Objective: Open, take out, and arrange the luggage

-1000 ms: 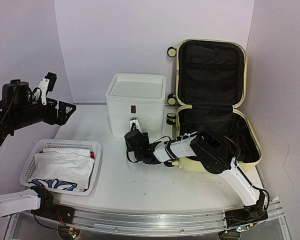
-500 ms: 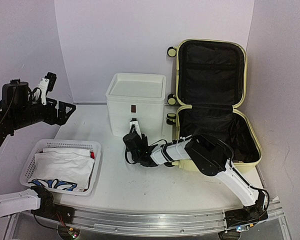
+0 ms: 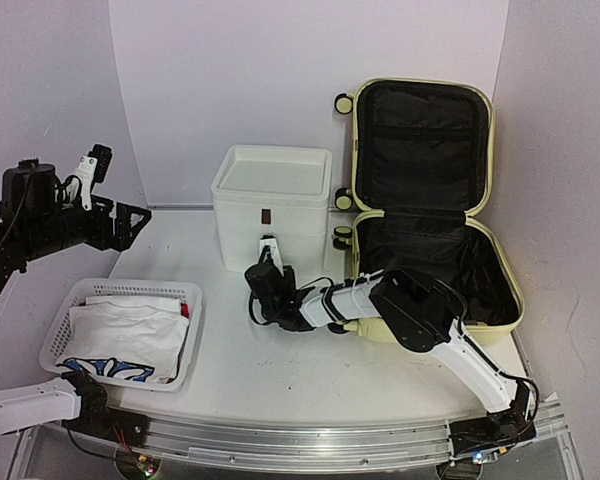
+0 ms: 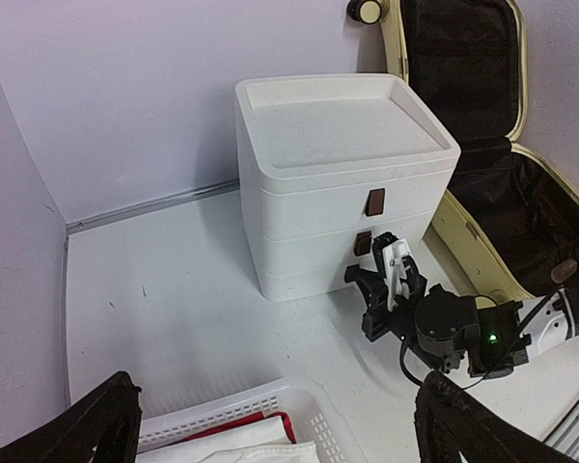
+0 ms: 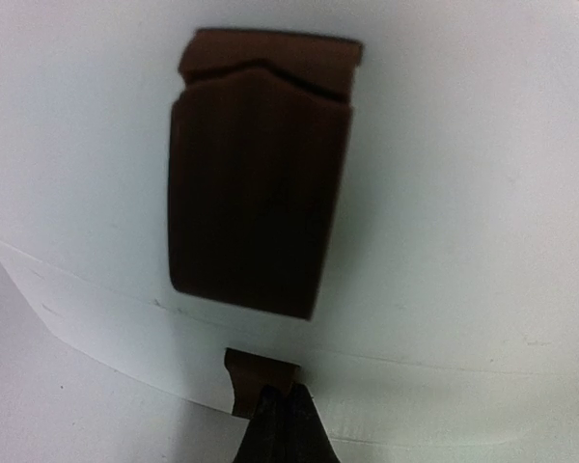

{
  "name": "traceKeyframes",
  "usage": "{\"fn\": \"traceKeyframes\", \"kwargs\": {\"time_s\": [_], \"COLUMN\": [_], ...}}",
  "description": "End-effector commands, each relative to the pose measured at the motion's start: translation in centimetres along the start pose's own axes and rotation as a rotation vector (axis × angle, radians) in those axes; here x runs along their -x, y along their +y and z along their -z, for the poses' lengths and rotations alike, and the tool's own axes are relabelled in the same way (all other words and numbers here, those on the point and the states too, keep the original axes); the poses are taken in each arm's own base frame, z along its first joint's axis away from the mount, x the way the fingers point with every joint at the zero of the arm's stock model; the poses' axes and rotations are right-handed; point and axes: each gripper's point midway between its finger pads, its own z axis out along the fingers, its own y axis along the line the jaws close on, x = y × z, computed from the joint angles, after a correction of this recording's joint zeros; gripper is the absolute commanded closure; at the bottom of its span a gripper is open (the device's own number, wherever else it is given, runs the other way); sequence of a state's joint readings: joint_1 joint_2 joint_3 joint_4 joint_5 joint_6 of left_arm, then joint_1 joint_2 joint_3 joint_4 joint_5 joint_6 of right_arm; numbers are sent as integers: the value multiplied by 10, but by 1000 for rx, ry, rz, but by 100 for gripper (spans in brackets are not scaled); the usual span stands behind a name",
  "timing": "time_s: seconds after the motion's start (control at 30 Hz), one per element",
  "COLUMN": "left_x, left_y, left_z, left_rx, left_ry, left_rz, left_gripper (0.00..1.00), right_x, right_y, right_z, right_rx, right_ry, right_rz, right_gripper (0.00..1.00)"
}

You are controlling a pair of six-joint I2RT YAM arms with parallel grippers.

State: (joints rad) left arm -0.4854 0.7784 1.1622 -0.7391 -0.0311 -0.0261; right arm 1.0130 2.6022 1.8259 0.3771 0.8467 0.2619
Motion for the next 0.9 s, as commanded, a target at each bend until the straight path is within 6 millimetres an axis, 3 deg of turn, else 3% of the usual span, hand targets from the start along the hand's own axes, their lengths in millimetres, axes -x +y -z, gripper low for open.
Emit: {"fn": "traceKeyframes", "kwargs": {"time_s": [0.0, 0.37, 0.87], "left_x": [12, 12, 8], "left_y": [2, 1, 4], "left_z": [3, 2, -6], "left_rx": [17, 9, 18], "left_ry": [-59, -57, -39], "left_rz": [-6, -6, 3], "left_gripper": [0, 1, 0], "right_x": [42, 21, -27], "right_y": [1, -1, 8], "right_z": [4, 55, 126], "right_rx": [47, 233, 294], "right_ry": [-58, 86, 237], "right_rz": [-108, -91, -48], "right_gripper": [100, 100, 100]}}
